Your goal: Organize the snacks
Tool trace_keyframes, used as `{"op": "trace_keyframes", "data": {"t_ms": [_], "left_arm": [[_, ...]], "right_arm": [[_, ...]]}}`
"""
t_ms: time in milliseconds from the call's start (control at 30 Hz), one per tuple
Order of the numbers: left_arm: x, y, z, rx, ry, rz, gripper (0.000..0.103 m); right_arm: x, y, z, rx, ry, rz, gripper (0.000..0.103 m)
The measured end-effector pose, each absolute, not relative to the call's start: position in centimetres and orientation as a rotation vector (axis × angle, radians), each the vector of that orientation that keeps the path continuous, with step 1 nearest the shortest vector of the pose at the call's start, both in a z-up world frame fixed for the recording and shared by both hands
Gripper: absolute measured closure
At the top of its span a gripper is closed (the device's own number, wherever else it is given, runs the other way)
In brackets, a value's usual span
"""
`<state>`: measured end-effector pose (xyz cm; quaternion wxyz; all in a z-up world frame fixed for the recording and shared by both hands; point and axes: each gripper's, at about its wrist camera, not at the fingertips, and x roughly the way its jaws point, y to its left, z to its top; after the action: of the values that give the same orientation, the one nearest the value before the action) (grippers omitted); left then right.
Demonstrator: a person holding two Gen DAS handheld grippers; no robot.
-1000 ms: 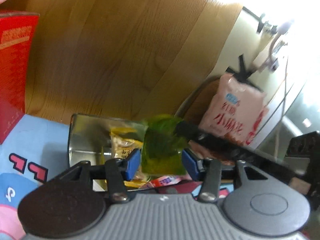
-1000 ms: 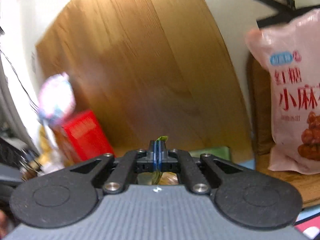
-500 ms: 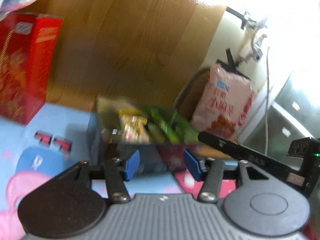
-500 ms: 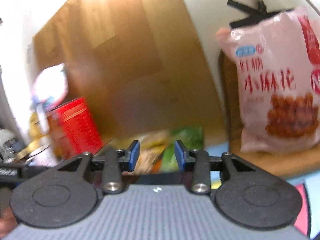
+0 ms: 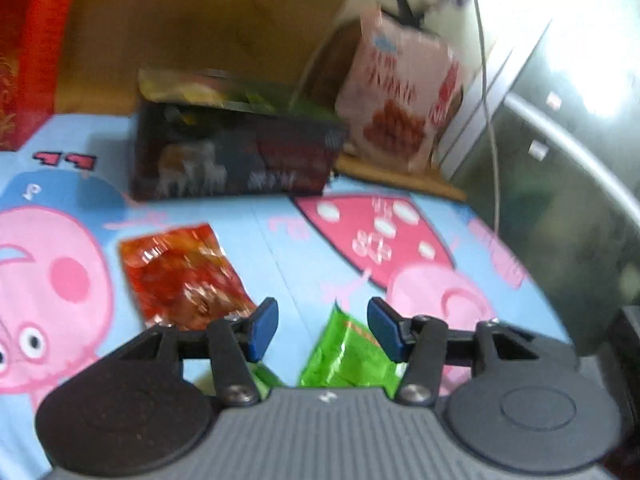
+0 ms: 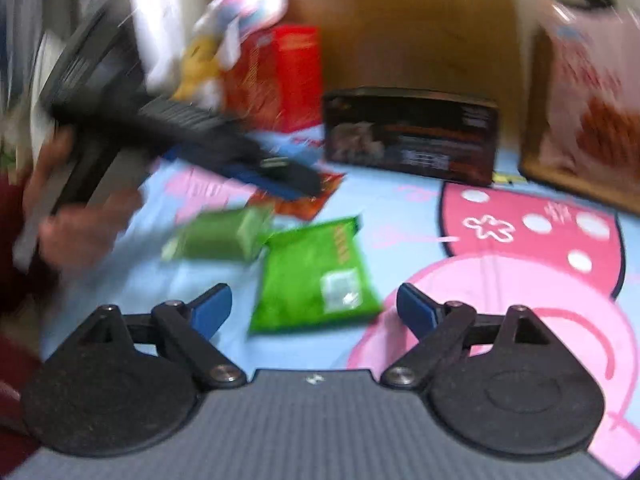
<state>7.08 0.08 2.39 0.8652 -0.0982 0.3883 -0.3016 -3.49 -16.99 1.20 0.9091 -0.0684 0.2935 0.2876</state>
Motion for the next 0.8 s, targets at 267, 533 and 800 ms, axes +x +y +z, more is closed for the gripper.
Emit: {"op": "trace_keyframes", "data": {"t_ms": [267,533,800], "left_arm": [[5.1,-1.1,1.8,-0.197,0.854,-0.715,0.057],[6.4,-2.2,2.4,-0.176,0.833,-0.680,0.048],[7.5,-4.9,1.5,-0.136,0.861,-0.740,0.060]], "right_arm": [[-2.0,-17.6,0.5,-0.230,0.572,0.381,0.027],[-2.4,-18.9,0.3,-0.233,0.589,0.396,0.022],[-4.9,-21.5,0.6,-0.136,0.610,0.358,0.024]]}}
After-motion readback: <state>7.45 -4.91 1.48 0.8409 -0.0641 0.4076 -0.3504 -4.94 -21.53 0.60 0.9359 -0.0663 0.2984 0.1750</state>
